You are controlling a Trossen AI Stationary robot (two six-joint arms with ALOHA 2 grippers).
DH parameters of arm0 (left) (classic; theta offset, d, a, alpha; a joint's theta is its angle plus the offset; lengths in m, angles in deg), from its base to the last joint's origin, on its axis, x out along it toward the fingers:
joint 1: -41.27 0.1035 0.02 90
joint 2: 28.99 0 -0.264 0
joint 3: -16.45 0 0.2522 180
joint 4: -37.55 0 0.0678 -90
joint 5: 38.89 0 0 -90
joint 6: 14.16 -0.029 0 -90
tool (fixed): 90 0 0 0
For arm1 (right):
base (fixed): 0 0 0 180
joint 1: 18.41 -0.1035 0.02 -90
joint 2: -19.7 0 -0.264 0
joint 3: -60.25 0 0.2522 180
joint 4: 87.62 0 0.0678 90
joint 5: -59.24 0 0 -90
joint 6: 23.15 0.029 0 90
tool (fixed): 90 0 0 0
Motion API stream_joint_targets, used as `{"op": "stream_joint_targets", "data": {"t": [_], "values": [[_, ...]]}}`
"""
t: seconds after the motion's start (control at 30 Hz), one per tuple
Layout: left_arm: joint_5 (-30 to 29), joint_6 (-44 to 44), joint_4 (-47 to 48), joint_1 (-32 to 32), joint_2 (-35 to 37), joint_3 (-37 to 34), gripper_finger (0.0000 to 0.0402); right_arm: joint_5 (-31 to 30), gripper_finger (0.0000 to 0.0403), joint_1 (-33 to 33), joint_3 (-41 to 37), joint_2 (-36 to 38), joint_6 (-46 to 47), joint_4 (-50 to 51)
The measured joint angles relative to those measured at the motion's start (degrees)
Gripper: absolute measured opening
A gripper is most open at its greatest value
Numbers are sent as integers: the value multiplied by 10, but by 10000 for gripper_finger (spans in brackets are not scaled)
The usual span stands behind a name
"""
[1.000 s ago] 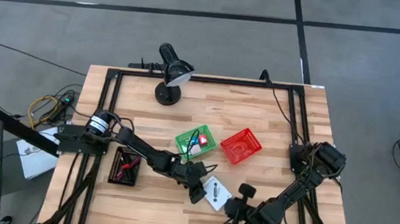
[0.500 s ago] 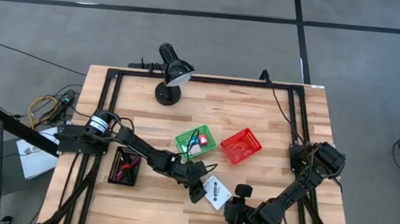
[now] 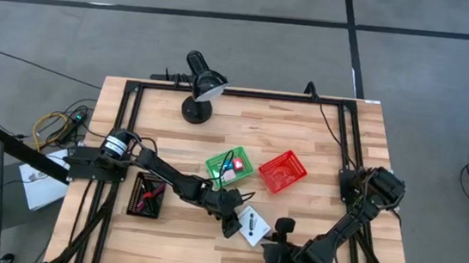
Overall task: Pick and place items into bin
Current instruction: Put the white card reader box into the red bin
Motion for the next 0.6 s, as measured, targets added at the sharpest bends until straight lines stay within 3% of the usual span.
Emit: {"op": "stream_joint_targets", "data": {"t": [0.23, 0.53, 0.6], "values": [[7, 0, 1, 0, 1, 0, 183, -29, 108, -7, 14, 0, -55, 0], [25, 2, -32, -2, -6, 0, 183, -161, 108, -3, 26, 2, -220, -61], [35, 2, -61, -5, -2, 2, 183, -165, 108, 9, 20, -2, -245, -71]]}}
